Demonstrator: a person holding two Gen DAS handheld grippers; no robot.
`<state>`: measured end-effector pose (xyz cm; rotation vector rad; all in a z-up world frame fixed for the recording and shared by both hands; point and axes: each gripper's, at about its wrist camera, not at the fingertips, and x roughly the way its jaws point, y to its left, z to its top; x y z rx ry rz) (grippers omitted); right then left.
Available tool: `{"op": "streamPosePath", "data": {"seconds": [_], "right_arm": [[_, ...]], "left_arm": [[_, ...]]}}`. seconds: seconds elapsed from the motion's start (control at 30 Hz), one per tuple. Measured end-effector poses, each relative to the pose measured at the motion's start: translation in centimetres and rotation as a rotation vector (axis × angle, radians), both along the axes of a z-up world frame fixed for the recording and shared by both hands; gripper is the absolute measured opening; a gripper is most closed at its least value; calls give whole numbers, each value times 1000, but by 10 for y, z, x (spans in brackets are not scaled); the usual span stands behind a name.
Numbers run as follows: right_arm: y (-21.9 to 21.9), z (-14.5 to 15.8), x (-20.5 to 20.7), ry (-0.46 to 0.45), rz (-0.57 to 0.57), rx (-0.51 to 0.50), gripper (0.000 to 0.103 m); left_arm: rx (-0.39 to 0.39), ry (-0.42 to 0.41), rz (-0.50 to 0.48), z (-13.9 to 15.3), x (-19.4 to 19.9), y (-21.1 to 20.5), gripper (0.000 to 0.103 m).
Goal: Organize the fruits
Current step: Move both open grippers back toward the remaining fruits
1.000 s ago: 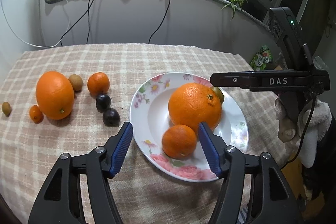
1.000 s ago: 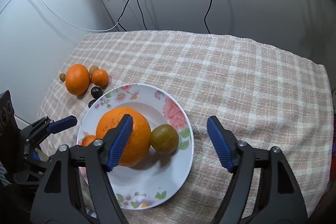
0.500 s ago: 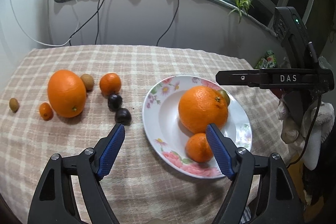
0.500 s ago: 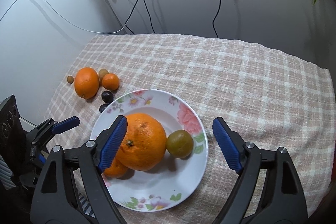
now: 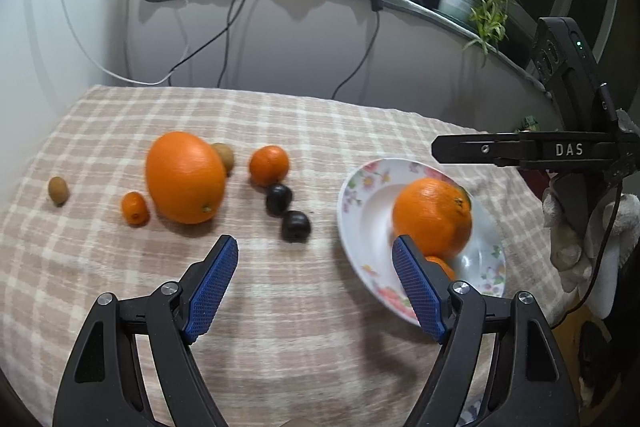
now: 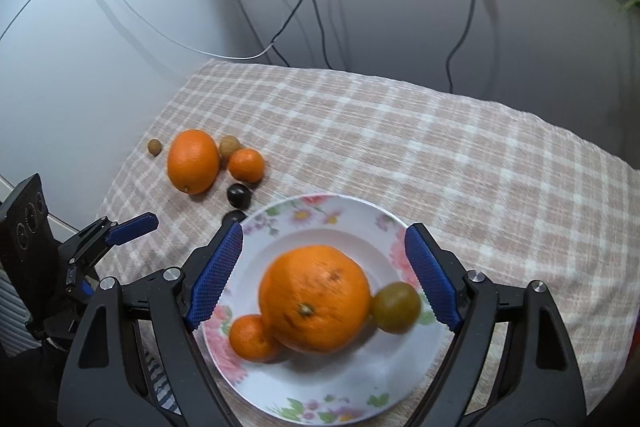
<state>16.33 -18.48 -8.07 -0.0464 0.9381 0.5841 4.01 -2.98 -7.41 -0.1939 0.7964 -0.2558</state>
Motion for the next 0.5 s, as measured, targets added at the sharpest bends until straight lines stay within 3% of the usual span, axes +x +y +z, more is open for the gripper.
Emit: {"op": "streamPosePath", "data": {"seconds": [0.5], "right_arm": [[59,3,25,62,102,41,86]], "left_arm": [[3,5,79,-8,3,53,77]]}}
